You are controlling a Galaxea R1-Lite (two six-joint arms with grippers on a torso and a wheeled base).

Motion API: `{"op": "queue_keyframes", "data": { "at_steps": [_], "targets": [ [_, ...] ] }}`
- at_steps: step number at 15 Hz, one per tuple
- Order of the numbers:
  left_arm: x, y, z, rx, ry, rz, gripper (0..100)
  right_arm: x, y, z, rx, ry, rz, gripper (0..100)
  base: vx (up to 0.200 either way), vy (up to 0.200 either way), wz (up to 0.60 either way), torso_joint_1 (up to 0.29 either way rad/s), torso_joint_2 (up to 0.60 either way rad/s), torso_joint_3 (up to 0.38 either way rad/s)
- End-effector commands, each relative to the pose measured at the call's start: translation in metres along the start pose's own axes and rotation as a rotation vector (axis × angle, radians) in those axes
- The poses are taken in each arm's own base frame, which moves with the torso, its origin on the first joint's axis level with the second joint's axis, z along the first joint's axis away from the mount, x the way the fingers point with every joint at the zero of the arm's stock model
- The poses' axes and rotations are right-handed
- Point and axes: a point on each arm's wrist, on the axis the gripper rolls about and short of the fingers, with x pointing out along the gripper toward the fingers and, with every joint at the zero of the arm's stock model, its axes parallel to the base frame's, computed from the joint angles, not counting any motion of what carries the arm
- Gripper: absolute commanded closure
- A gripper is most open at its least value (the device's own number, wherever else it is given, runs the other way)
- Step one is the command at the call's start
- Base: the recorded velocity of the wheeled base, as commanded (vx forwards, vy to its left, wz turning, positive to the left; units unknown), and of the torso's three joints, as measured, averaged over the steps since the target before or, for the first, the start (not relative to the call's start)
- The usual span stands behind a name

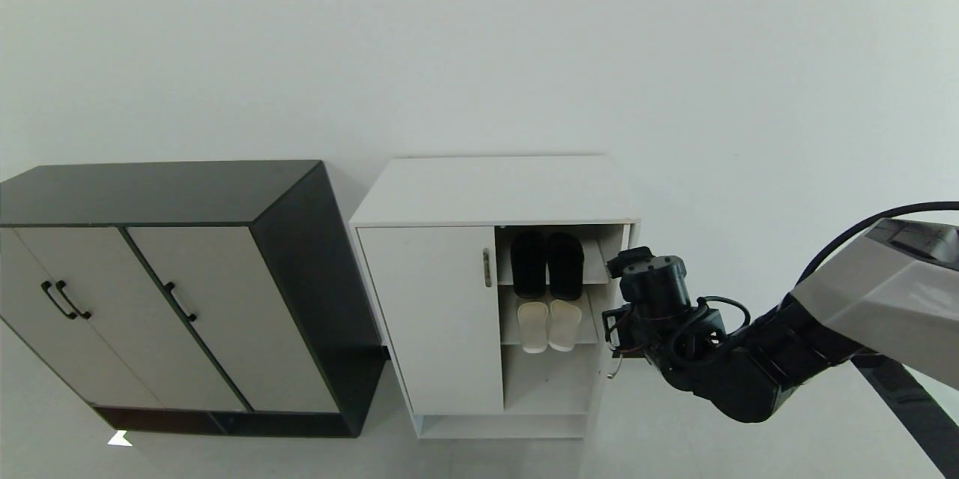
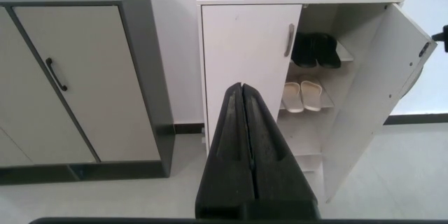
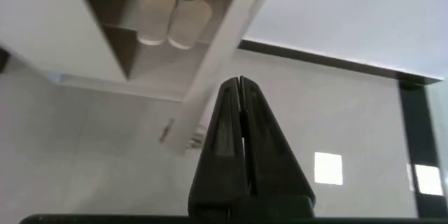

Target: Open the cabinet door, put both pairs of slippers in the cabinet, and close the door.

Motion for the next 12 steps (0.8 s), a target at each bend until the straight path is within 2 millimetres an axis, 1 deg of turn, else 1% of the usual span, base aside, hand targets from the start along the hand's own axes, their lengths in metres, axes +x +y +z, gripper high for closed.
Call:
{"op": "queue_keyframes", "data": {
  "at_steps": [1, 4, 6, 9, 10, 12],
  "targets": [
    [0.000, 0.000, 0.000, 0.000, 0.001, 0.000, 100, 0.004, 0.006, 0.003, 0.050, -0.019, 0.047, 100, 0.000, 0.000, 0.00, 0.000, 0.00, 0.000],
    [0.000, 0.000, 0.000, 0.000, 0.001, 0.000, 100, 0.004, 0.009, 0.012, 0.130, -0.062, 0.100, 100, 0.000, 0.000, 0.00, 0.000, 0.00, 0.000],
    [0.000, 0.000, 0.000, 0.000, -0.001, 0.000, 100, 0.004, 0.009, 0.014, 0.153, -0.111, 0.128, 100, 0.000, 0.000, 0.00, 0.000, 0.00, 0.000],
    [0.000, 0.000, 0.000, 0.000, 0.001, 0.000, 100, 0.000, 0.007, 0.005, 0.156, -0.127, 0.240, 100, 0.000, 0.000, 0.00, 0.000, 0.00, 0.000],
    [0.000, 0.000, 0.000, 0.001, 0.001, -0.001, 100, 0.000, 0.005, -0.001, 0.146, -0.119, 0.269, 100, 0.000, 0.000, 0.00, 0.000, 0.00, 0.000],
    [0.000, 0.000, 0.000, 0.003, 0.001, -0.001, 100, -0.007, 0.000, -0.018, 0.114, -0.103, 0.419, 100, 0.000, 0.000, 0.00, 0.000, 0.00, 0.000]
  ]
}}
